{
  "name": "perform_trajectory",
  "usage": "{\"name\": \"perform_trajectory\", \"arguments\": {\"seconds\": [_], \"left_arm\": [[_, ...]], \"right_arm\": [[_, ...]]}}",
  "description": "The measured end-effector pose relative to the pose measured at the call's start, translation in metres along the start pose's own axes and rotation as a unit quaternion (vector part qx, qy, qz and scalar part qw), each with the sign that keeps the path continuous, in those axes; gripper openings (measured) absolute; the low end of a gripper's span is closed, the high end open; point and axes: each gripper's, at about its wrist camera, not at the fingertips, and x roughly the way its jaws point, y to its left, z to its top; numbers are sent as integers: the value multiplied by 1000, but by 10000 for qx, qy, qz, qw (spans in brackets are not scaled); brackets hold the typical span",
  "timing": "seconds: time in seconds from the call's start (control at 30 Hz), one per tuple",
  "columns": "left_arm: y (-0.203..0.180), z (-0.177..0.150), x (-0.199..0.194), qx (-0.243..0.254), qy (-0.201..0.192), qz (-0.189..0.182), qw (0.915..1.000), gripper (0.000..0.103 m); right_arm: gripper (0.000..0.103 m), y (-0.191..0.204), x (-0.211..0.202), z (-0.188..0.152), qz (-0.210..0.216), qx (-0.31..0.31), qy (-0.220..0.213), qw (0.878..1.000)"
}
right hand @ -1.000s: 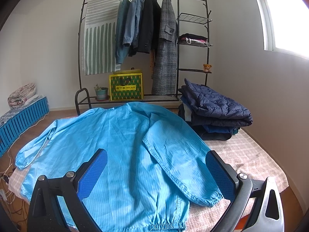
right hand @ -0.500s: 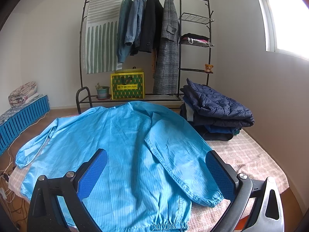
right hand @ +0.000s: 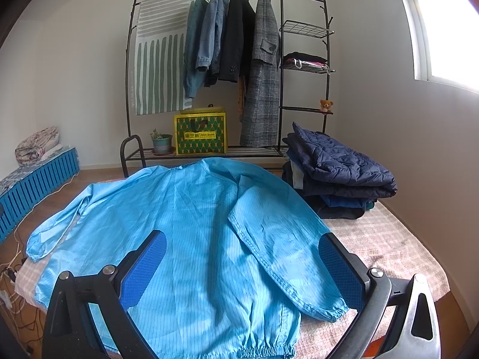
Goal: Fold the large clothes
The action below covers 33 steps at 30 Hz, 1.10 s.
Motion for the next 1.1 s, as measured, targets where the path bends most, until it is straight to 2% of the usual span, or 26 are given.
{"name": "perform_trajectory", "arguments": {"seconds": [0.23,0.43,0.5,0.6,0.77,0.8,0.87,0.93,1.1], "left_arm": [[3,-1,6,57,47,76,9999,103],[13,0,15,243,48,357,9991,103],[23,1,24,217,122,374,9990,103],[47,2,47,39,466,300,9985,103],[97,0,88,-348,646,-33,9973,103],[109,1,98,-458,766,-135,9959,103],[137,2,120,-799,1061,-183,9910,94],[170,3,139,-1238,1241,-228,9843,93],[246,-7,185,-2023,1654,123,9652,79]], "right_arm": [[103,2,2,2,56,-85,43,9999],[103,11,9,7,142,-328,90,9993],[103,17,14,12,290,-341,129,9989],[103,30,23,19,563,-338,98,9978],[103,64,45,17,1113,-477,-45,9926],[103,70,51,15,1239,-501,-4,9910],[101,79,63,8,1407,-569,144,9883],[99,84,72,2,1535,-619,349,9856],[98,88,83,-6,1485,-701,500,9852]]}}
